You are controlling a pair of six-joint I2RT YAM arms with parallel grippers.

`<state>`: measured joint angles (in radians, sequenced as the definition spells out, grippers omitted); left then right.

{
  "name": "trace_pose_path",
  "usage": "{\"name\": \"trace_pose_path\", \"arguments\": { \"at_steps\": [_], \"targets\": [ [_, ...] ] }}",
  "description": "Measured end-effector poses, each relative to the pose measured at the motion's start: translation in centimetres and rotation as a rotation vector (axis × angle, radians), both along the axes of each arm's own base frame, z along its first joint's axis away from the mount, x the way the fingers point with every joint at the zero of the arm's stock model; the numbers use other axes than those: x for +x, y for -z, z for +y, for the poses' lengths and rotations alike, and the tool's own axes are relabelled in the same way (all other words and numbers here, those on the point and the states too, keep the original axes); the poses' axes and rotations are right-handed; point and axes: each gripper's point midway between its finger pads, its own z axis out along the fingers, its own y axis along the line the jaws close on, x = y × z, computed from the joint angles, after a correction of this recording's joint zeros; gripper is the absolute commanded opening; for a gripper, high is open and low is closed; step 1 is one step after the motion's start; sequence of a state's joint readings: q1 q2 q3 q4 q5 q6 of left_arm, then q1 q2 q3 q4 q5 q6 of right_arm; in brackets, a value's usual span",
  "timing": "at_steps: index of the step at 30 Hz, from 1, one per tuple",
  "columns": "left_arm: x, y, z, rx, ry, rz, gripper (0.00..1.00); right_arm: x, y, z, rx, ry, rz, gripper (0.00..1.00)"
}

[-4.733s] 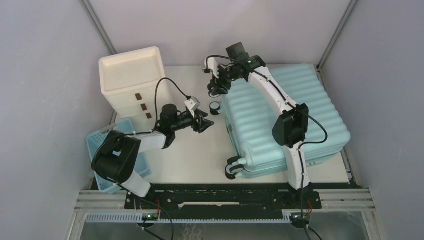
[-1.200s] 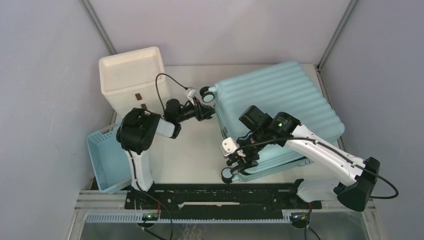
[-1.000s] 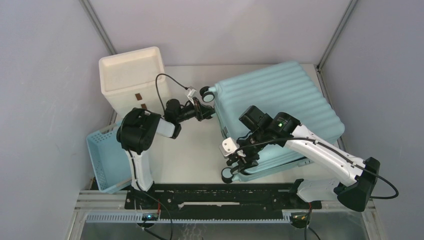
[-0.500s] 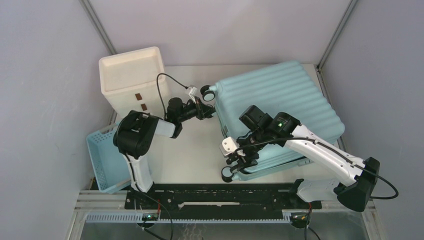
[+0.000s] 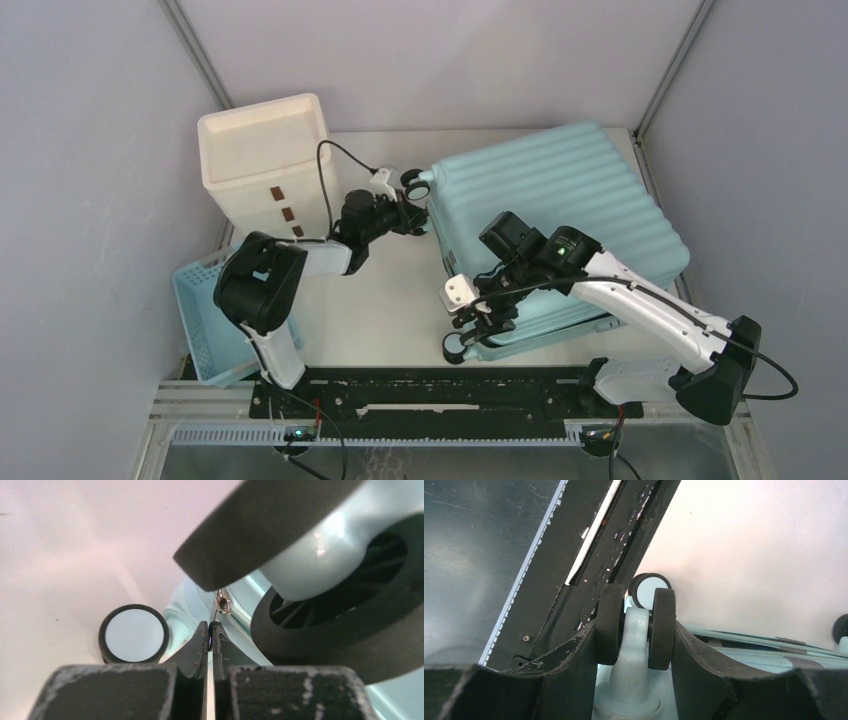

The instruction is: Open, take out, and arrange the luggage

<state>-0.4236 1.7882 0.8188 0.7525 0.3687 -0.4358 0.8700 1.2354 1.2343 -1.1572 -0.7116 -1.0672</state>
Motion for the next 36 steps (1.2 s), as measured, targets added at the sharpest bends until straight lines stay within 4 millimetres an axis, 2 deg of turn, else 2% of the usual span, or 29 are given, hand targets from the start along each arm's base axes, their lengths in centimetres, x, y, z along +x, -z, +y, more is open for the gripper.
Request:
{"name": "trace_pose_path", "arguments": {
  "at_steps": [6, 16, 28, 36],
  "targets": [
    [1.4, -0.3, 0.5, 0.024, -0.071, 0.011, 0.00, 0.5, 0.1, 0.0, 0.005, 0.012, -0.019, 0.17],
    [3.5, -0.7, -0.2, 0.007, -0.102, 0.023, 0.00, 1.6, 0.2, 0.2, 0.022, 0.033, -0.061, 0.17],
    [4.5, -1.5, -0.4, -0.047, -0.207, 0.017, 0.00, 1.6, 0.4, 0.3, 0.024, 0.036, -0.064, 0.16],
    [5.4, -1.3, -0.6, -0.108, -0.240, 0.021, 0.00, 1.8, 0.3, 0.4, 0.029, 0.042, -0.074, 0.16]
  ]
}}
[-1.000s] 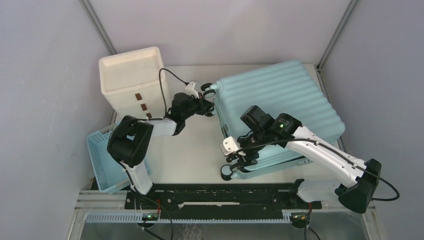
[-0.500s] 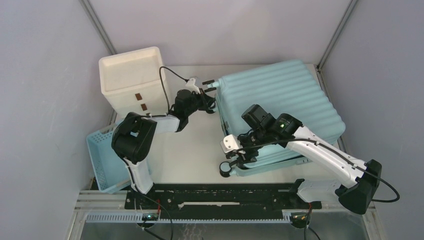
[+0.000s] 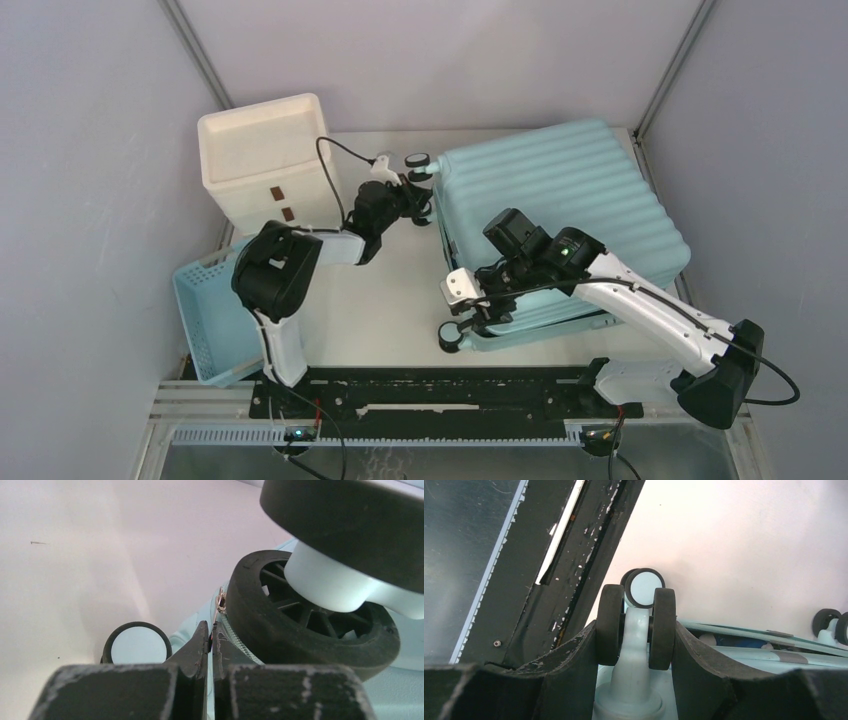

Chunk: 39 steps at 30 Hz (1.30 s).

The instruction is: Open, take out, and arrange the luggage

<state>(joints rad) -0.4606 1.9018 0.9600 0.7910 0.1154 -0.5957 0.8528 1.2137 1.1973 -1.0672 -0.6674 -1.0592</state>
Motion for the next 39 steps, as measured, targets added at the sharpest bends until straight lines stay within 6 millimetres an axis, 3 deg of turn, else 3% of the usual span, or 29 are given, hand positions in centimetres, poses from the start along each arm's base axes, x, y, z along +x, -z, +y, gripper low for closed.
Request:
{"name": "trace_pose_path", "arguments": {
  "at_steps": [9, 16, 27, 35, 39],
  "targets": [
    [1.7, 0.0, -1.1, -0.030, -0.007, 0.071, 0.00, 1.4, 0.0, 0.3, 0.005, 0.028, -0.060, 0.16],
    [1.8, 0.1, -0.9, -0.018, -0.025, 0.098, 0.00, 1.5, -0.1, 0.3, 0.008, 0.031, -0.068, 0.16],
    [1.7, -0.1, -0.8, 0.124, 0.036, 0.003, 0.02, 1.3, -0.1, 0.2, 0.015, 0.033, -0.071, 0.16],
    [2.7, -0.4, -1.1, 0.051, 0.096, 0.057, 0.10, 1.7, -0.2, 0.3, 0.023, 0.037, -0.088, 0.16],
    [3.0, -0.3, -1.1, -0.032, 0.071, 0.123, 0.21, 1.6, -0.1, 0.3, 0.021, 0.038, -0.085, 0.16]
  ]
}}
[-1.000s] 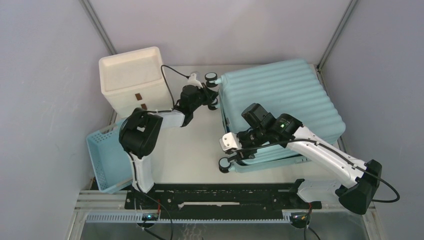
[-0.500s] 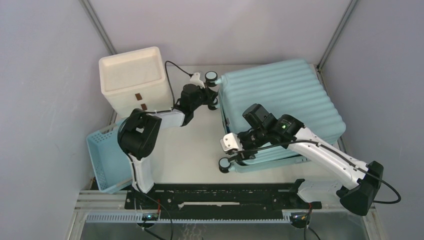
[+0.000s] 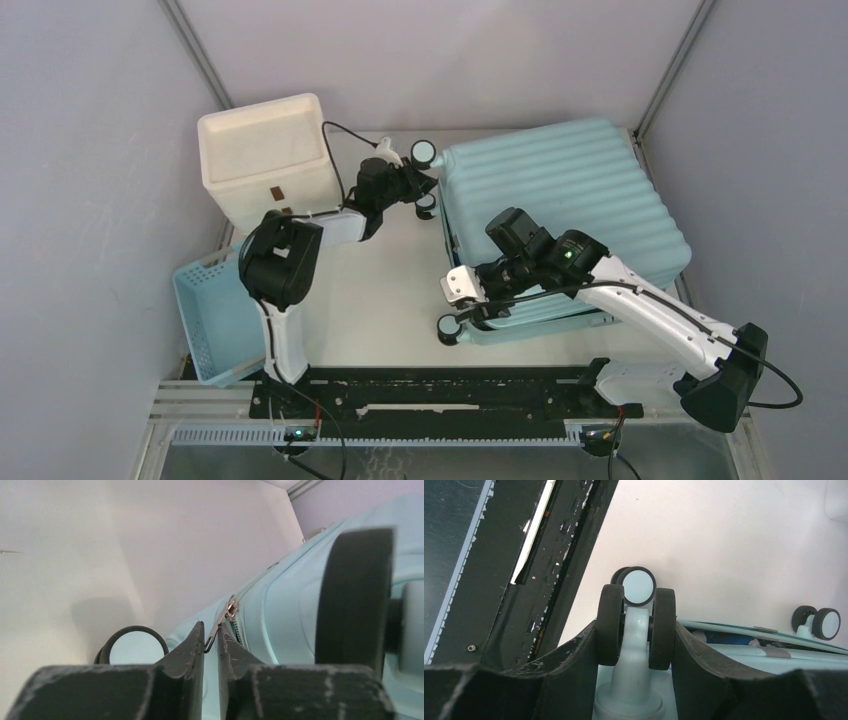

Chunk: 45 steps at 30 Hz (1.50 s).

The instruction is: Open, take out, and arrange the luggage

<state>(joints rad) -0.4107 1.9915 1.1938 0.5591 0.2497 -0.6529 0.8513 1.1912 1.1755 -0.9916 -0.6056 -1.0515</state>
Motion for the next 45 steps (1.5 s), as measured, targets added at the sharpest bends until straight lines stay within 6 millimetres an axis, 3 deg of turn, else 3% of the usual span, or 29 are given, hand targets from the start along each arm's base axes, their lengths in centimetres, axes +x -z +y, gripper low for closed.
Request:
{"name": "trace_pose_path", "arguments": {
  "at_steps": [3, 6, 8, 12, 13, 18, 21, 22, 29, 33, 38, 41, 45],
  "targets": [
    [0.4, 0.0, 0.4, -0.029, -0.031, 0.024, 0.33, -0.1, 0.0, 0.0, -0.002, 0.005, 0.006, 0.16],
    [2.0, -0.4, 2.9, -0.027, -0.142, 0.013, 0.43, -0.3, 0.0, -0.1, -0.002, 0.014, 0.022, 0.17],
    [2.7, -1.2, 5.5, -0.023, -0.222, -0.002, 0.47, -0.4, -0.1, -0.2, -0.001, 0.025, 0.033, 0.18],
    [1.0, -3.7, 8.9, -0.020, -0.284, -0.036, 0.50, -0.2, -0.2, -0.2, 0.000, 0.059, 0.054, 0.20],
    [0.2, -4.6, 9.0, -0.023, -0.278, -0.051, 0.51, -0.1, -0.2, -0.2, 0.000, 0.067, 0.059, 0.24],
    [-5.5, -8.7, 8.9, -0.014, -0.178, -0.156, 0.60, 0.1, -0.2, -0.2, 0.002, 0.086, 0.070, 0.69],
    [-10.1, -10.7, 8.9, 0.018, -0.073, -0.257, 0.67, 0.3, -0.3, -0.1, 0.006, 0.100, 0.074, 0.81],
    [-10.9, -11.1, 8.8, 0.022, -0.058, -0.273, 0.69, 0.5, -0.5, 0.0, 0.013, 0.106, 0.069, 0.84],
    [-19.5, -14.7, 8.6, 0.031, 0.136, -0.492, 0.75, 1.0, -2.3, 0.2, 0.065, 0.105, 0.073, 0.88],
    [-24.0, -15.7, 6.7, 0.017, 0.290, -0.584, 0.81, 1.7, -6.9, 0.0, 0.182, 0.109, 0.089, 0.88],
    [-30.8, -15.6, 3.4, 0.047, 0.523, -0.700, 0.90, 3.3, -11.5, -1.4, 0.324, 0.168, 0.093, 0.88],
    [-33.9, -14.6, 2.1, 0.080, 0.626, -0.724, 0.91, 4.2, -12.2, -2.8, 0.362, 0.234, 0.111, 0.88],
    [-36.6, -11.9, 0.2, 0.149, 0.737, -0.697, 0.95, 5.2, -12.5, -4.3, 0.400, 0.323, 0.144, 0.88]
  ]
}}
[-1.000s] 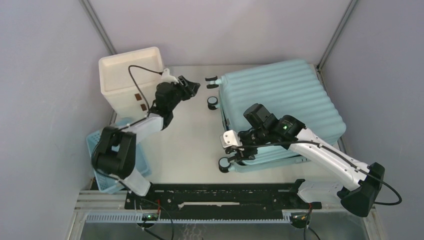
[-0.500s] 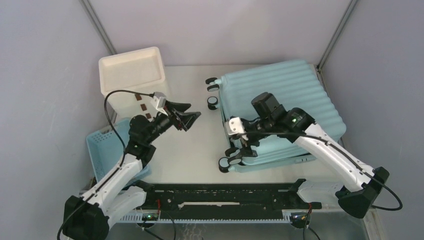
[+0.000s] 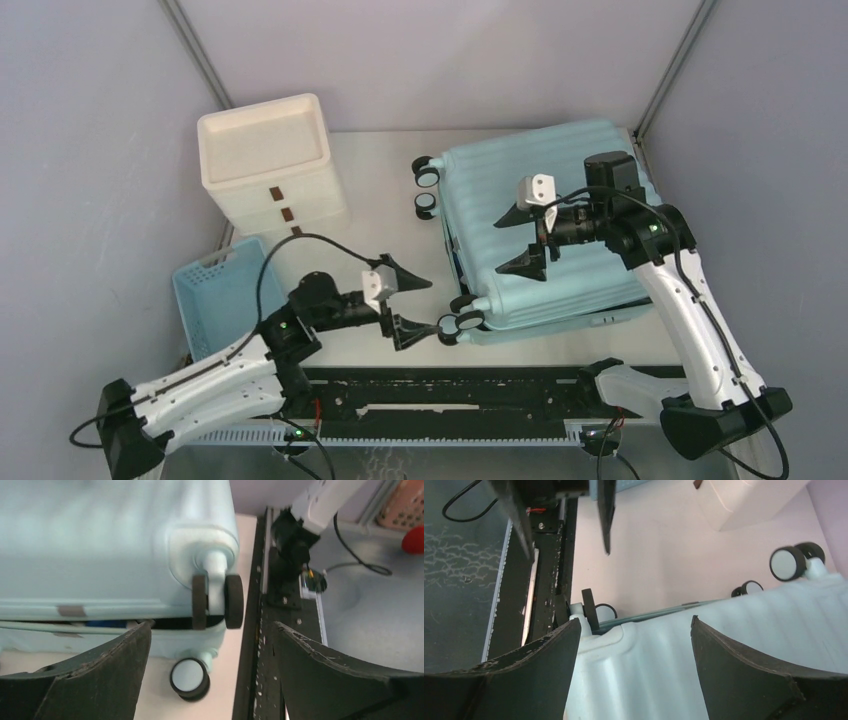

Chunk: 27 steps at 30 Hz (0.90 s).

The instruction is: Open, take out, and arrange the luggage

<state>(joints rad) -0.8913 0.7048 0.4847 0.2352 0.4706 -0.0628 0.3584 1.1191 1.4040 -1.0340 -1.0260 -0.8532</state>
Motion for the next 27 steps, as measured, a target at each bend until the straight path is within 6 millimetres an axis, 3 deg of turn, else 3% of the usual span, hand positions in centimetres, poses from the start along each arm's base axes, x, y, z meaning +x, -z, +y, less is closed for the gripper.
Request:
{"name": "trace_pose_path", "arguments": {
  "at_steps": [5, 9, 12, 19, 23, 24, 27],
  "targets": [
    [-1.0, 5.2, -2.0, 0.172, 0.030, 0.045, 1.00, 0.6, -0.3, -1.3, 0.031, 0.067, 0.024, 0.88],
    [-0.8, 7.9, -2.6, 0.267, 0.006, 0.067, 1.00, -0.1, -0.2, -1.9, 0.052, 0.089, 0.037, 0.88],
    [-0.1, 7.9, -3.1, 0.282, -0.028, 0.062, 1.00, -0.8, 0.0, -2.1, 0.067, 0.093, 0.051, 0.88],
    [0.9, 5.9, -5.1, 0.230, -0.051, 0.031, 0.92, -1.5, -0.1, -2.5, 0.092, 0.102, 0.057, 0.87],
    [1.1, 5.2, -6.2, 0.213, -0.046, 0.023, 0.77, -1.7, 0.2, -2.6, 0.092, 0.104, 0.060, 0.87],
    [1.2, 5.0, -6.4, 0.211, -0.046, 0.023, 0.68, -1.7, 0.2, -2.6, 0.092, 0.104, 0.060, 0.87],
    [0.8, 4.5, -7.2, 0.204, -0.014, 0.037, 0.23, -1.8, 0.2, -2.6, 0.093, 0.104, 0.058, 0.87]
  ]
}}
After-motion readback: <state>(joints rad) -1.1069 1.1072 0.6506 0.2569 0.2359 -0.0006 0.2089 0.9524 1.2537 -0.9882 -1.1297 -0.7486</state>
